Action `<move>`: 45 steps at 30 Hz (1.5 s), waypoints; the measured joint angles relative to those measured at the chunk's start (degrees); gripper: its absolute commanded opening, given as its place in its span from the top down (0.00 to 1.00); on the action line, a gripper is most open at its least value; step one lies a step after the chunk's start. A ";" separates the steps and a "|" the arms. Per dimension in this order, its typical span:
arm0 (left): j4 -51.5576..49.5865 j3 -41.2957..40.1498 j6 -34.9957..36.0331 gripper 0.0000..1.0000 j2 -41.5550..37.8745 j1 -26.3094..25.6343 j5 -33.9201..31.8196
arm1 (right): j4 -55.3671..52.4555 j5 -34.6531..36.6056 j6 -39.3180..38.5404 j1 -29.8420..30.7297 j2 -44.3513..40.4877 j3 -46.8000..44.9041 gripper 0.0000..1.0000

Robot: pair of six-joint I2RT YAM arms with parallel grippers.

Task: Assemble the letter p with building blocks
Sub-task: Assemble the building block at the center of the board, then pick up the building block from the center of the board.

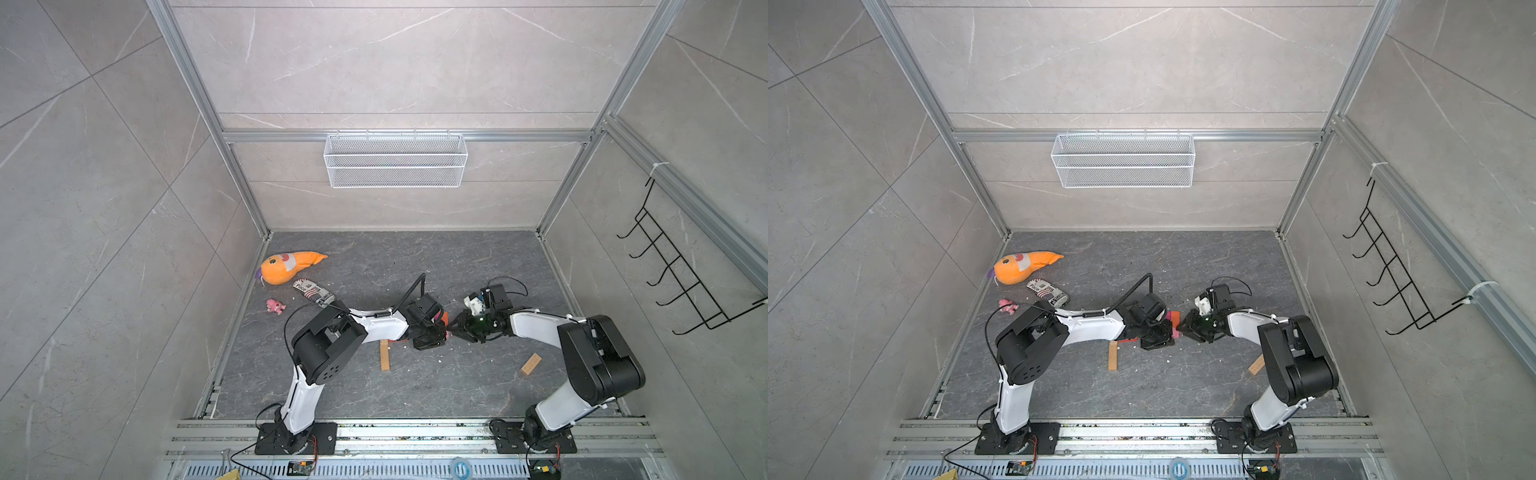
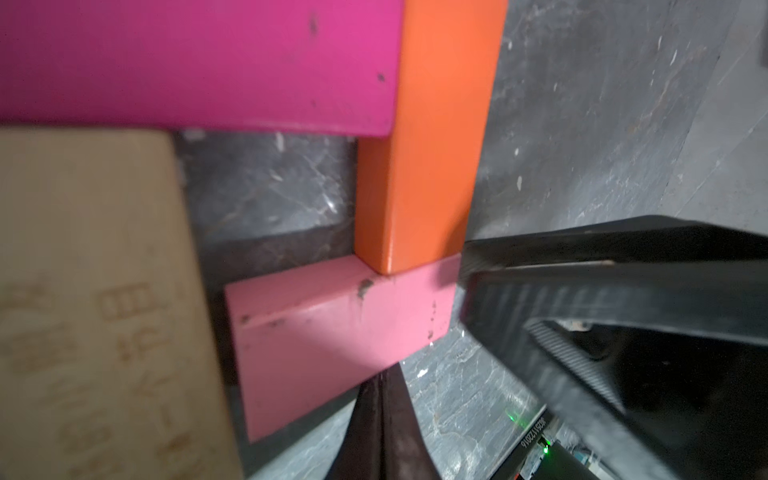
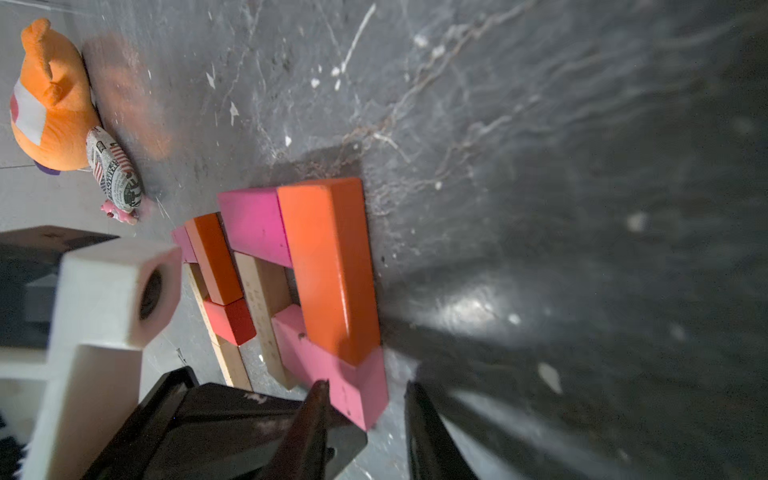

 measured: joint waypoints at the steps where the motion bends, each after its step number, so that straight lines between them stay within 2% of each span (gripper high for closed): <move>1: -0.26 0.00 0.61 0.98 -0.15 -0.13 0.26 | -1.11 0.61 -0.02 -0.24 -1.16 0.33 0.65; 8: -3.10 1.22 4.72 0.98 -4.44 -1.01 1.88 | -8.92 5.03 -0.07 -2.80 -10.80 3.93 0.62; 15: -6.58 1.42 8.94 0.95 -16.33 -1.14 1.77 | -19.02 12.57 -1.03 -5.75 -18.53 5.86 0.50; 20: -9.16 -2.80 11.37 0.90 -29.14 -0.09 -0.90 | -25.90 19.28 -0.59 -7.39 -23.21 5.49 0.23; 21: -9.79 -4.20 11.74 0.89 -32.09 0.59 -1.62 | -27.17 20.83 0.13 -7.85 -24.57 5.03 0.15; 22: -10.56 -5.68 12.04 0.83 -34.77 1.46 -2.03 | -28.33 22.29 0.81 -8.28 -25.86 4.52 0.09; 24: -12.52 -8.39 12.61 0.66 -39.52 3.61 -3.10 | -30.21 24.68 1.68 -9.20 -28.22 3.43 0.01; 25: -13.53 -9.68 12.74 0.60 -41.79 4.83 -3.63 | -31.12 25.92 2.12 -9.75 -29.44 2.82 0.00; 27: -16.22 -12.28 13.42 0.40 -46.90 7.96 -4.63 | -32.61 28.06 3.08 -11.17 -31.36 1.66 0.00; 30: -20.00 -15.15 14.25 0.24 -54.14 13.18 -4.79 | -34.10 29.88 4.90 -13.53 -32.13 0.33 0.00; 34: -23.15 -17.22 15.69 0.16 -60.28 20.85 -2.38 | -34.82 31.50 8.11 -16.83 -31.50 -1.73 0.00; 38: -24.59 -19.71 18.21 0.06 -61.46 27.52 1.84 | -34.86 32.54 11.30 -20.76 -30.99 -4.66 0.00; 45: -25.49 -22.18 22.95 0.04 -59.30 32.30 10.12 | -34.23 34.58 16.55 -24.11 -31.28 -9.31 0.01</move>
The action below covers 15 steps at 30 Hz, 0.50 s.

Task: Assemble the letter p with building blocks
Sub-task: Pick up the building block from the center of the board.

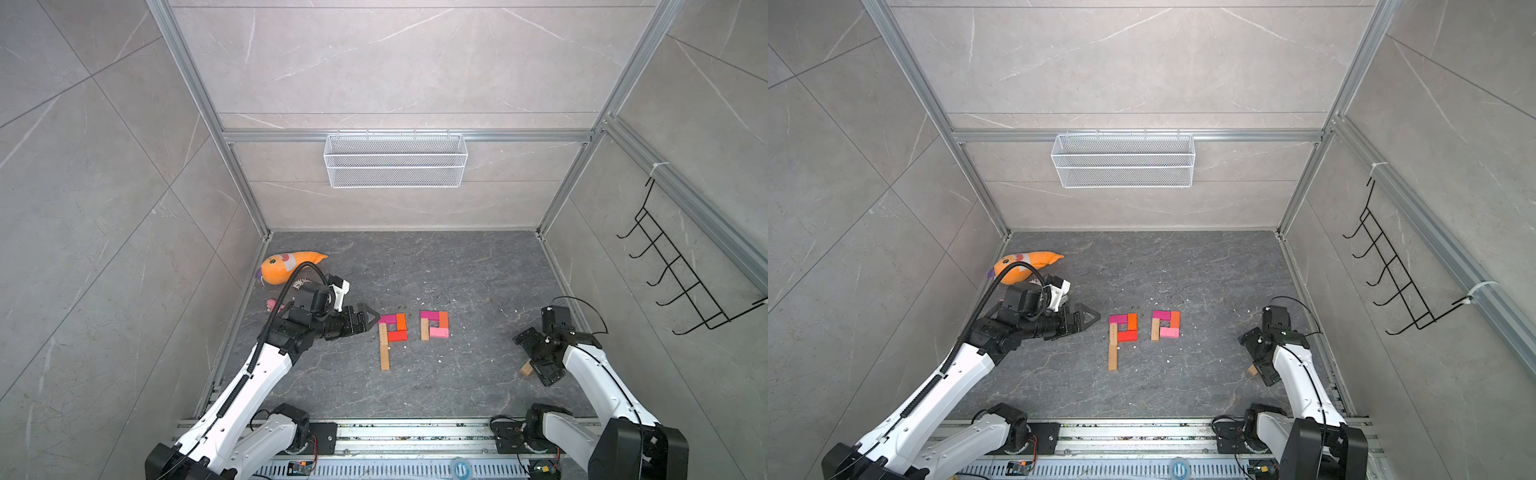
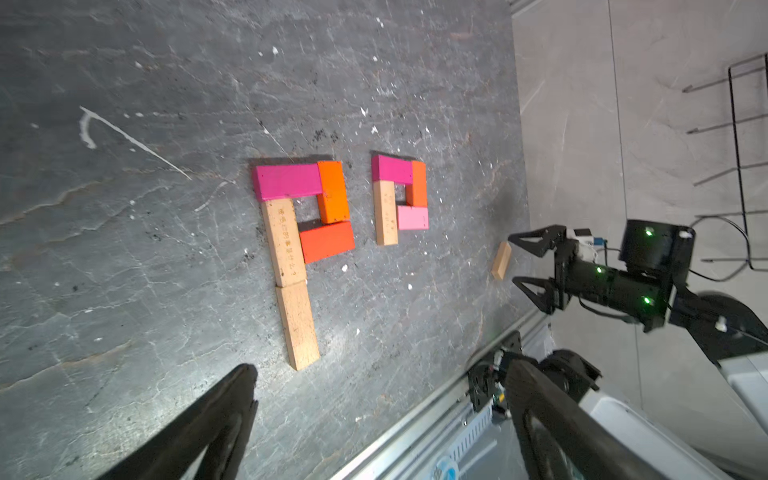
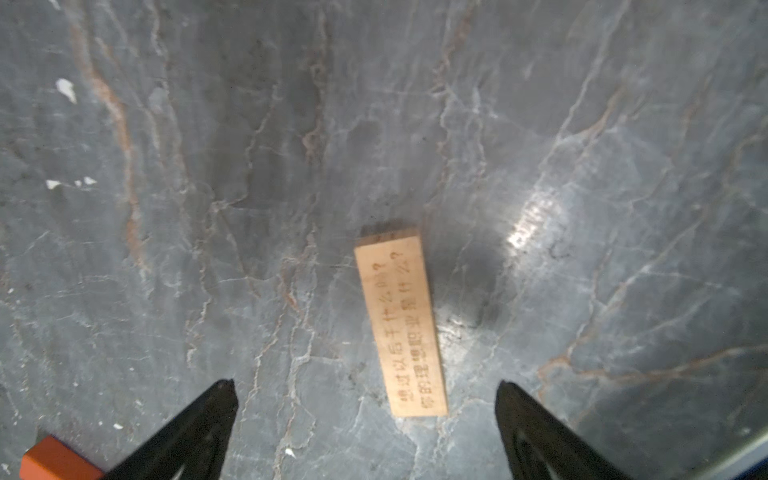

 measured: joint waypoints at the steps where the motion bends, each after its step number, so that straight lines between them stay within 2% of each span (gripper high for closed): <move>1: 0.02 -0.07 0.37 0.04 0.17 0.83 1.33 | 0.33 -0.04 0.39 -0.17 0.02 -0.57 0.03; 7: 0.74 -0.92 1.44 0.04 0.52 6.23 7.61 | 3.87 -0.02 2.56 -0.26 3.15 -3.15 0.24; 13: 0.96 -1.88 1.57 0.05 0.39 6.73 10.29 | 7.15 0.20 2.45 -0.44 4.42 -3.74 0.67; 15: 1.01 -1.88 1.60 0.05 0.26 6.91 10.84 | 8.07 0.11 2.05 -0.48 4.68 -3.93 0.78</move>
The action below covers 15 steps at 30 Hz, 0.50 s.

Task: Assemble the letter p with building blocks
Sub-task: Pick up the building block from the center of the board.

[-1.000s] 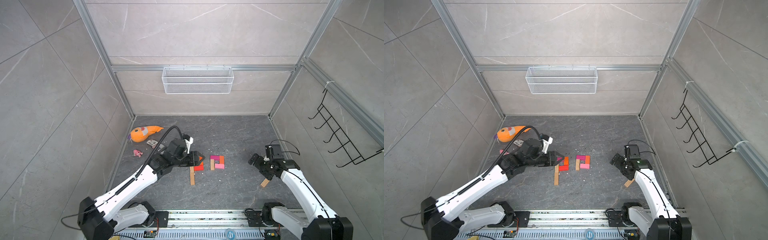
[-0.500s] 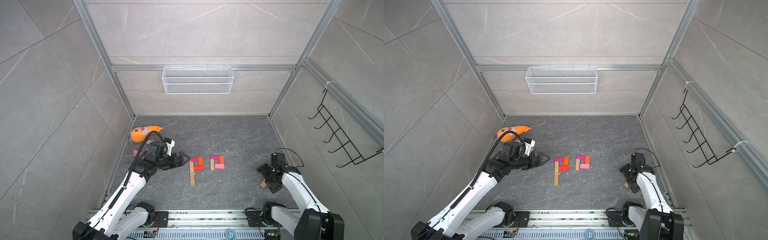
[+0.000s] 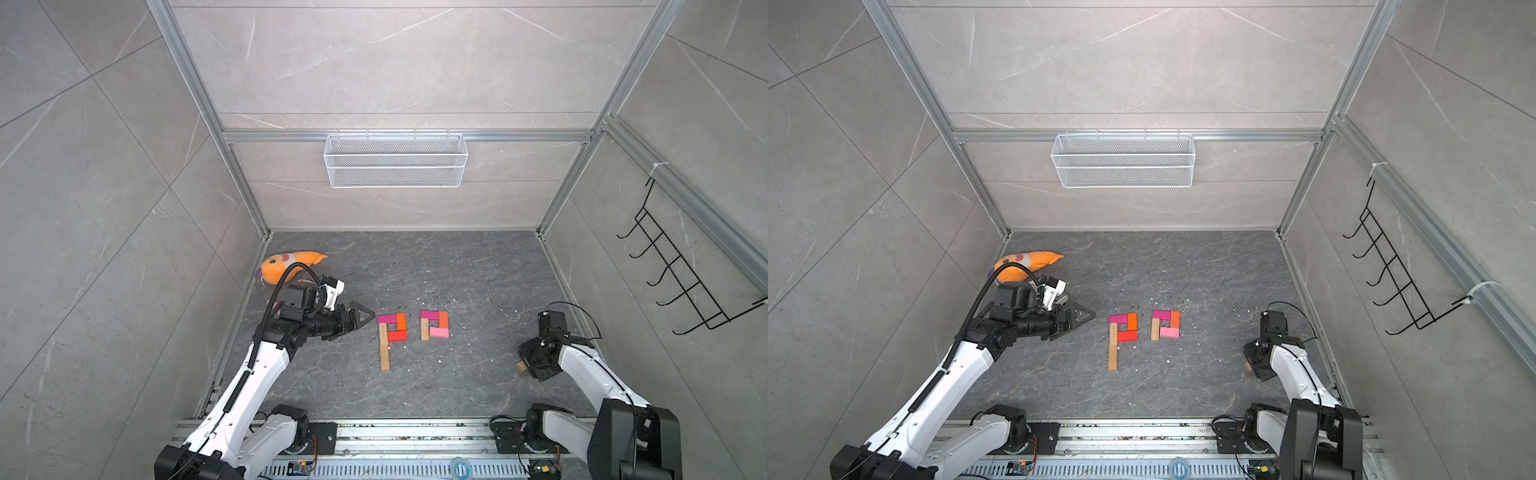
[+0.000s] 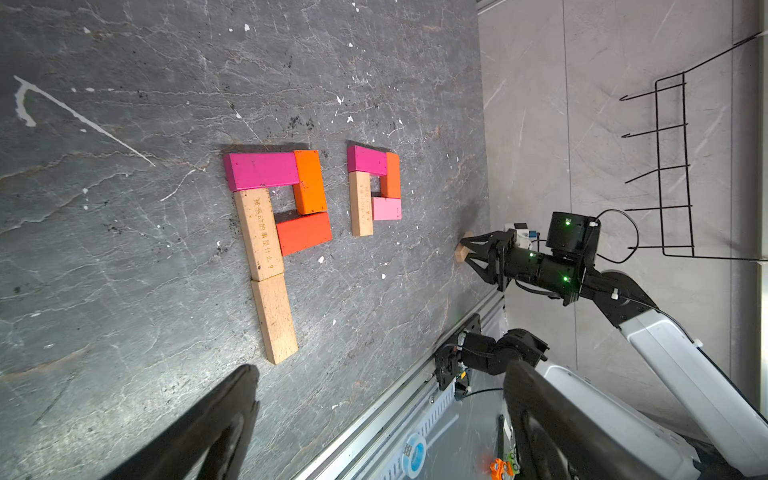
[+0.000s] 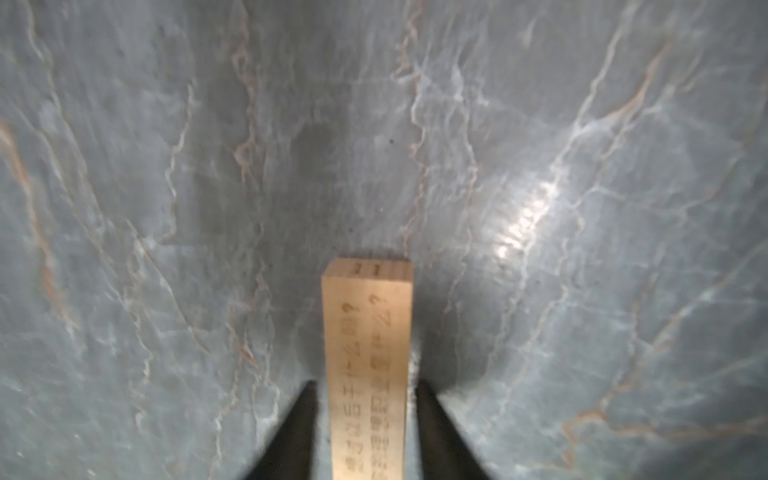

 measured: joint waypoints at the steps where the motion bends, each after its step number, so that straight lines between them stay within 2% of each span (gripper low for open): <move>1: 0.00 0.00 0.00 0.05 -0.09 0.11 0.15 | 0.33 -0.04 -0.24 0.00 -0.02 0.04 0.81; 4: 0.02 -0.02 0.00 0.05 -0.20 0.33 0.28 | 1.55 -0.66 -1.46 0.57 -0.17 0.00 0.89; 7: 0.07 -0.13 0.00 0.05 -0.22 0.39 0.33 | 1.62 -0.98 -2.64 3.72 -0.50 0.02 0.90; 10: 0.13 -0.31 0.00 0.05 -0.22 0.42 0.35 | 0.09 -1.16 -4.31 10.01 -1.25 1.42 0.90; 15: 0.17 -0.33 0.04 0.05 -0.22 0.48 0.35 | -2.32 0.44 -6.88 24.65 -2.03 9.64 0.90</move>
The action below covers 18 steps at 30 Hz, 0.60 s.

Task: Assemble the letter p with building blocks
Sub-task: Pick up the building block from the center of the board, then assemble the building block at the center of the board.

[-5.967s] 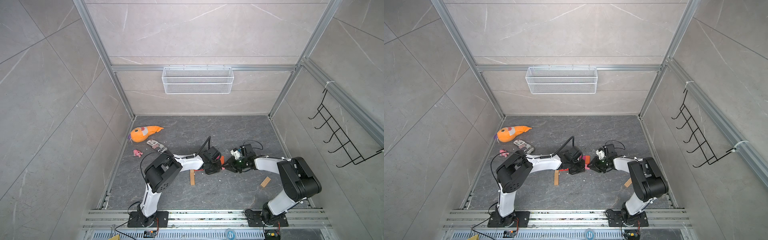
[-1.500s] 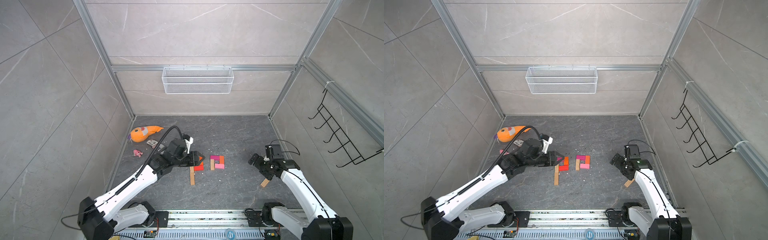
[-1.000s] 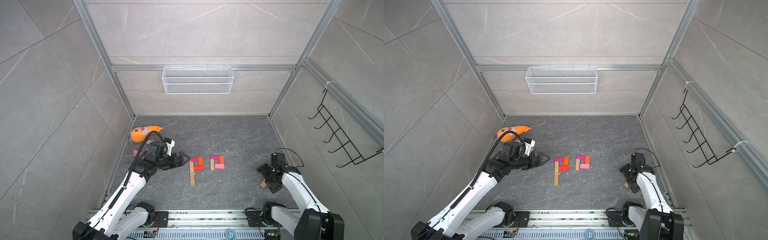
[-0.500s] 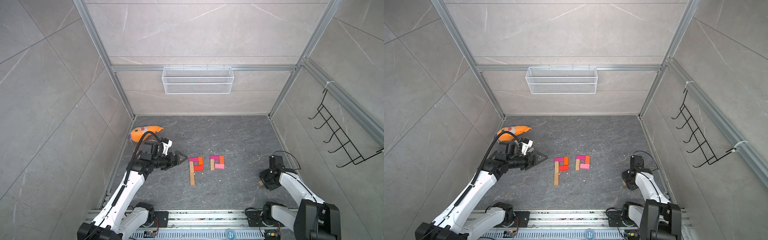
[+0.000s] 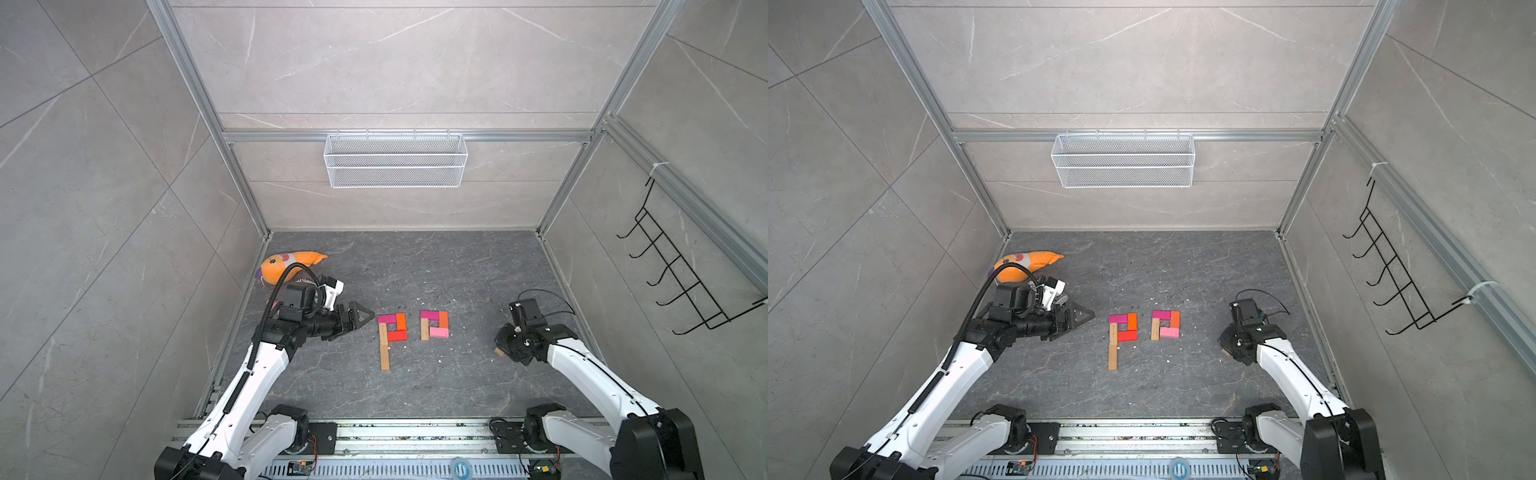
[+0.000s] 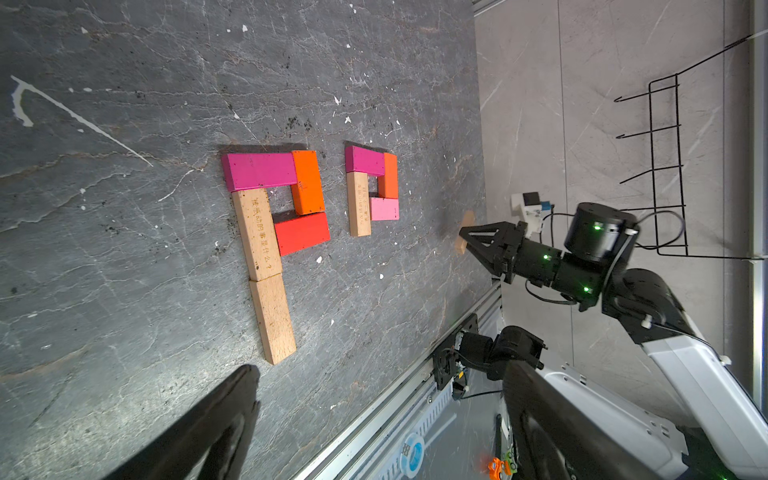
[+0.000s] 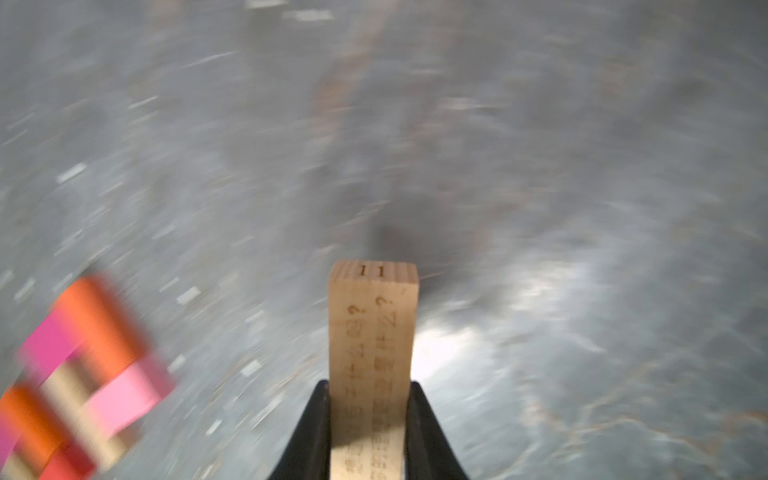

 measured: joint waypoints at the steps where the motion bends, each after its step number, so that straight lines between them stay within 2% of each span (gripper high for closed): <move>1: 0.02 0.00 0.00 0.05 0.00 0.00 0.00 | -0.22 0.39 -0.42 2.99 0.20 1.79 0.90; 6: 0.68 -0.37 0.02 0.05 -0.90 0.09 0.02 | -1.14 3.37 -1.70 17.09 5.03 7.45 0.89; 11: 0.50 -1.97 0.20 0.05 -5.03 0.09 -0.11 | -2.10 6.05 -1.49 29.70 11.58 10.51 0.89; 18: -2.14 -2.62 1.97 0.05 -9.84 0.09 -0.96 | -0.72 7.52 -0.33 39.56 20.70 13.42 0.88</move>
